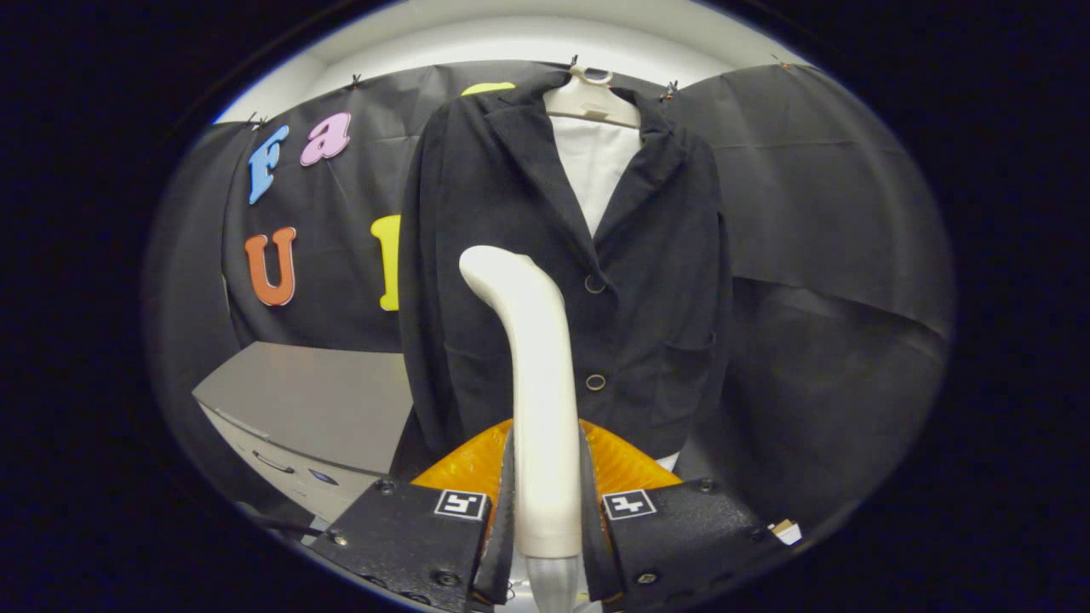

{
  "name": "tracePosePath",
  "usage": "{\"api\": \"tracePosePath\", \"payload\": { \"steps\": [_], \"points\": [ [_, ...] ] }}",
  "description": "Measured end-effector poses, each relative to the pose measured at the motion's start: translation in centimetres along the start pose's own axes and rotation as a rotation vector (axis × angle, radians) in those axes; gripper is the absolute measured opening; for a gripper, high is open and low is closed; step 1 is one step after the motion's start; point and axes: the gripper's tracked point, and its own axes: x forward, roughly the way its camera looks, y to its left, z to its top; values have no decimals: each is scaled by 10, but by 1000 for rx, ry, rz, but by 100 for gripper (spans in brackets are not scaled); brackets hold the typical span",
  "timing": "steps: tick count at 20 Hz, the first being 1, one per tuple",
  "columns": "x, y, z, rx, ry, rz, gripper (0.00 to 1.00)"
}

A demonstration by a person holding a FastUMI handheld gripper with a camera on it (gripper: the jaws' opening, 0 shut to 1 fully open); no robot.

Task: Iron the clothes twice with a garment steamer, once on the left side and once on the right side.

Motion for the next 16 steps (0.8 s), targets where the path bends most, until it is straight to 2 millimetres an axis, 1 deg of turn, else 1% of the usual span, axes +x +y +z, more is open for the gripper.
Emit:
{"api": "tracePosePath", "payload": {
  "steps": [3, 10, 16],
  "points": [
    [4, -2, -20, -3, 39, 0, 36],
    [13, -8, -60, 2, 111, -7, 36],
    [18, -14, -88, 11, 168, -11, 36]
  ]
}}
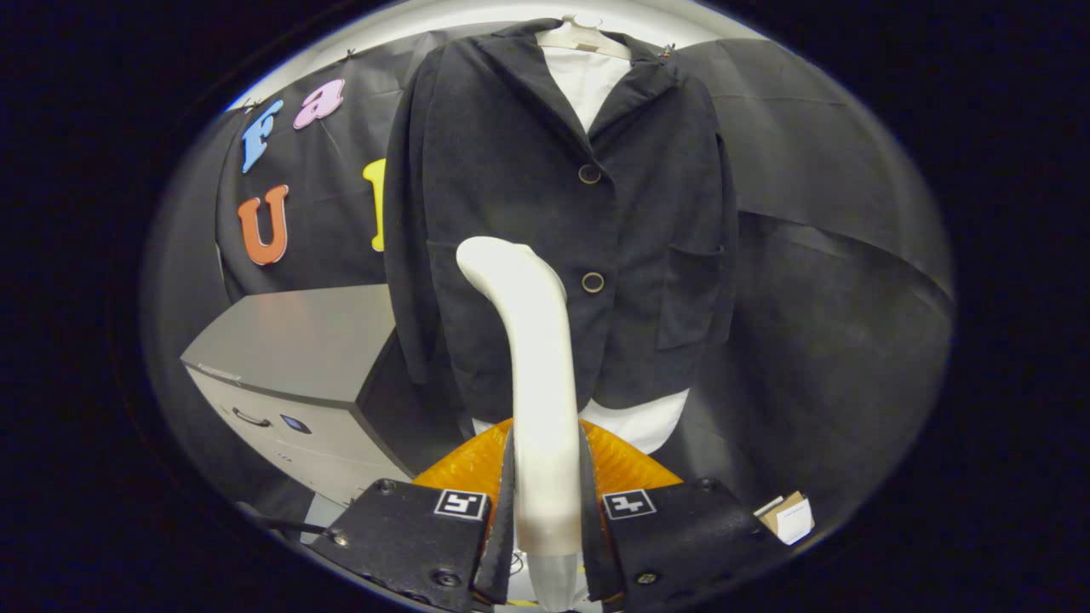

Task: Iron the clothes twice with a garment steamer, once on the left side and once on the right side.

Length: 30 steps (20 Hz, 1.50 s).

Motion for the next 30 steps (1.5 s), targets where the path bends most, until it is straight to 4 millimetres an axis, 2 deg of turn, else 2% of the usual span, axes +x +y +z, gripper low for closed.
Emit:
{"api": "tracePosePath", "payload": {
  "steps": [5, 8, 11, 14, 18, 21, 24, 30],
  "points": [
    [3, -4, -10, 0, 40, -8, 36],
    [9, -8, -24, -2, 67, -9, 36],
    [20, -4, -34, -6, 99, -7, 36],
    [23, 2, -38, -13, 130, 8, 36],
    [14, -10, -42, 15, 136, 31, 36],
    [-6, -25, -31, 60, 104, 51, 36],
    [-35, -48, -9, 128, 52, 67, 36],
    [-79, -105, 60, 227, -90, 62, 36]
  ]
}}
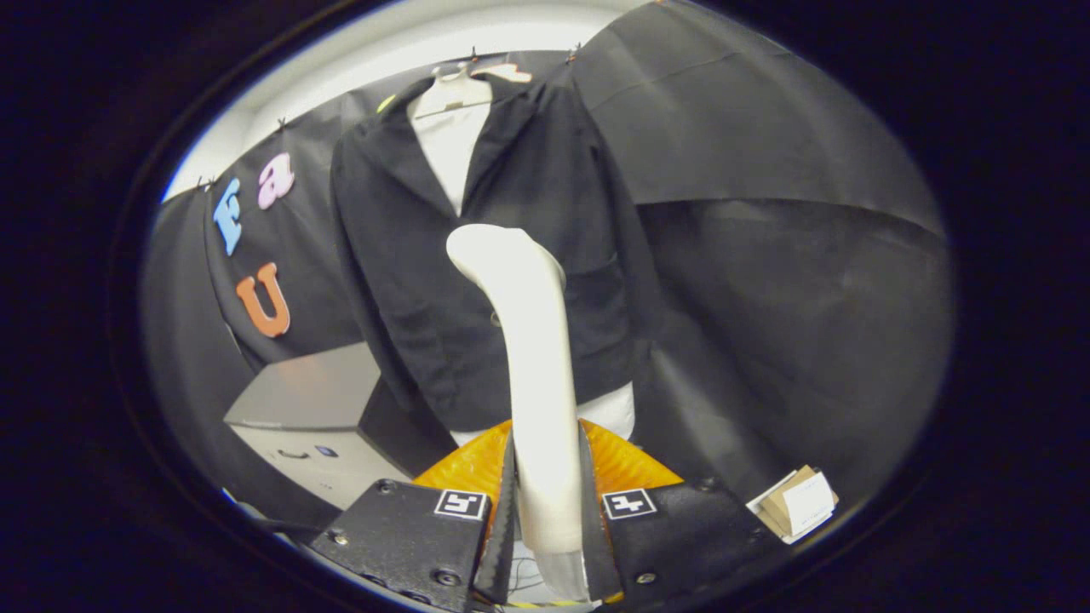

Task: Iron the clothes twice with a garment steamer, once on the left side and once on the right side.

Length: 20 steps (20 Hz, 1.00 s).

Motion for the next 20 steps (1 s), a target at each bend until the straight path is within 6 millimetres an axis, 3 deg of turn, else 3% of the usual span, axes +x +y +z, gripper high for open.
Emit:
{"api": "tracePosePath", "payload": {
  "steps": [6, 12, 17, 20],
  "points": [
    [-8, -27, 93, 53, -140, -8, 36],
    [10, -28, 179, 58, -235, 2, 36],
    [38, -12, 227, 24, -275, -1, 36],
    [56, -6, 244, -22, -311, -32, 36]
  ]
}}
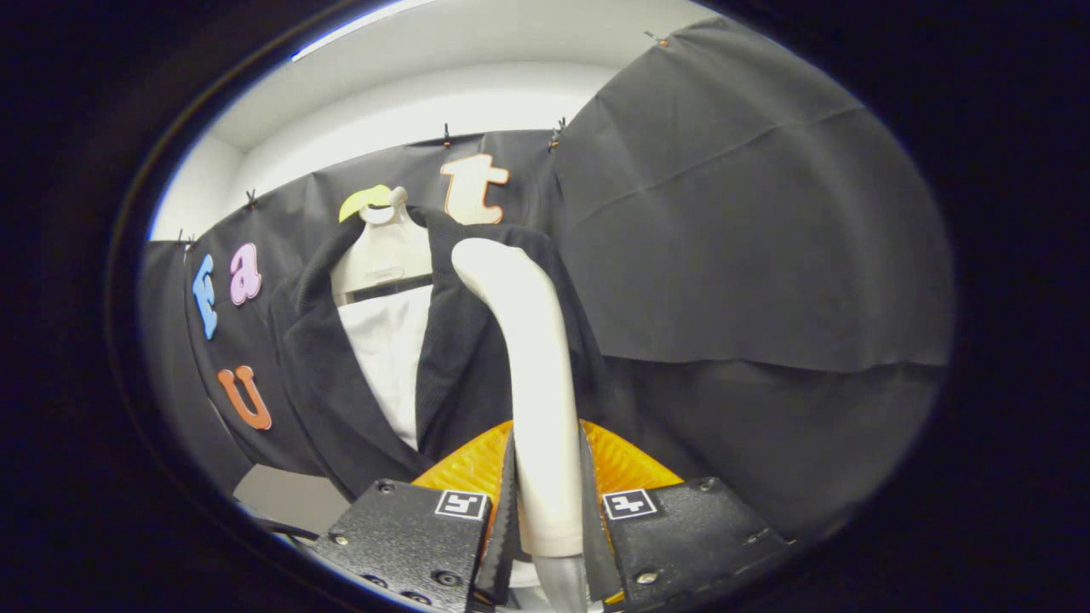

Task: Iron the clothes twice with a garment steamer, once on the left side and once on the right side.

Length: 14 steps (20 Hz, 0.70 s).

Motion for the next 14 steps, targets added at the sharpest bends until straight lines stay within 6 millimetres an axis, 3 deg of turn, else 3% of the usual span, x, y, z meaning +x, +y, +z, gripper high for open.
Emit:
{"api": "tracePosePath", "payload": {
  "steps": [5, 14],
  "points": [
    [19, 5, -12, -85, 4, -47, 36],
    [13, -5, -56, -121, 65, -89, 36]
  ]
}}
